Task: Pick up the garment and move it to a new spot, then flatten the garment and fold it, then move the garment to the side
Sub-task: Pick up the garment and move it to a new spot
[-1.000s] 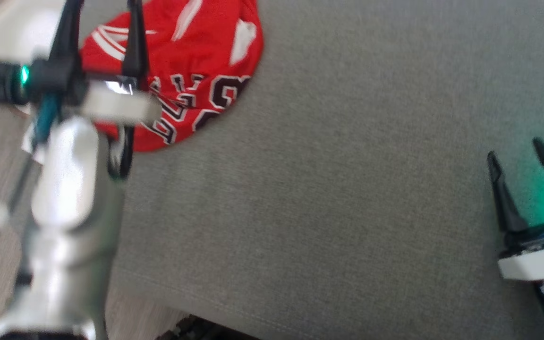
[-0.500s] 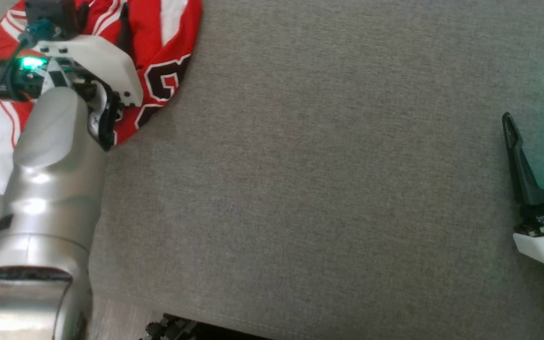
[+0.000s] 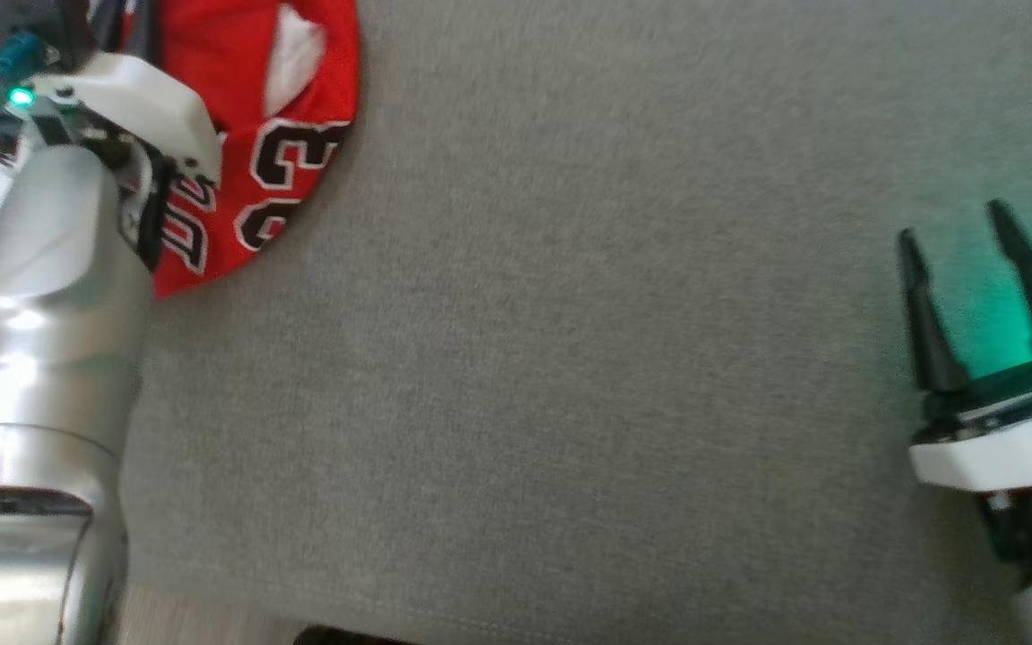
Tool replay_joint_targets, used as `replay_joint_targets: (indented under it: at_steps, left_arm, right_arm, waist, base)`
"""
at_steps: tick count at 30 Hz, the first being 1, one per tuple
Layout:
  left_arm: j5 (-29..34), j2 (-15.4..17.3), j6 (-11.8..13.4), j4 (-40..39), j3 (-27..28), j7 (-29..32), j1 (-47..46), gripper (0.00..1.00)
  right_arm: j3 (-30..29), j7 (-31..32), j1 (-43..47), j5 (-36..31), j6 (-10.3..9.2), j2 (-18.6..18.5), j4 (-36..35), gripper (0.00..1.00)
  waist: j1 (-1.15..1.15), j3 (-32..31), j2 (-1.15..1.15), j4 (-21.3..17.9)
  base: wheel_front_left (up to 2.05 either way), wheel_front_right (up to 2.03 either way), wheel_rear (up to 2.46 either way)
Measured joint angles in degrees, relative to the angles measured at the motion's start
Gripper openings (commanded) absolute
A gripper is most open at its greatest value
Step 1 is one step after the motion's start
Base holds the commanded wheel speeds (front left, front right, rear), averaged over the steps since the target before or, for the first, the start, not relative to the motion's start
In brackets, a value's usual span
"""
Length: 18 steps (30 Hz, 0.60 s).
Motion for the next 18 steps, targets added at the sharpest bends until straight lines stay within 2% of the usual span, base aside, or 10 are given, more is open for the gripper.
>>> replay_joint_targets:
  at_steps: [8, 11, 15, 18]
  left_arm:
    - [2.35, 2.69, -0.62, -7.93, -4.48, -1.41, -2.59, 0.00]
    - [2.10, 2.83, -1.07, -11.73, -6.13, 0.70, -2.42, 0.00]
    - [0.83, 4.01, -1.35, -18.06, -8.28, 4.47, -1.33, 0.00]
    - [-0.88, 4.52, -1.53, -23.05, -9.56, 6.42, 0.05, 0.00]
  right_arm:
    - [1.05, 0.05, 1.65, 0.09, 0.00, 7.49, 1.90, 1.00]
    - [1.08, 0.05, 4.65, -0.32, 0.00, 10.15, 1.97, 1.00]
    - [0.94, 0.05, 7.98, -1.10, 0.00, 13.11, 1.88, 1.00]
    - [0.96, 0.07, 9.56, -1.60, 0.00, 13.77, 1.75, 1.00]
  waist:
    - [-0.01, -10.09, 0.00, -3.72]
    - [-0.02, -14.35, 0.00, -5.94]
    - [-0.03, -19.10, 0.00, -10.40]
    - [-0.02, -21.67, 0.00, -14.58]
  base:
    - [0.00, 0.00, 0.00]
    - [0.00, 0.00, 0.00]
    - [0.00, 0.00, 0.00]
    - [0.00, 0.00, 0.00]
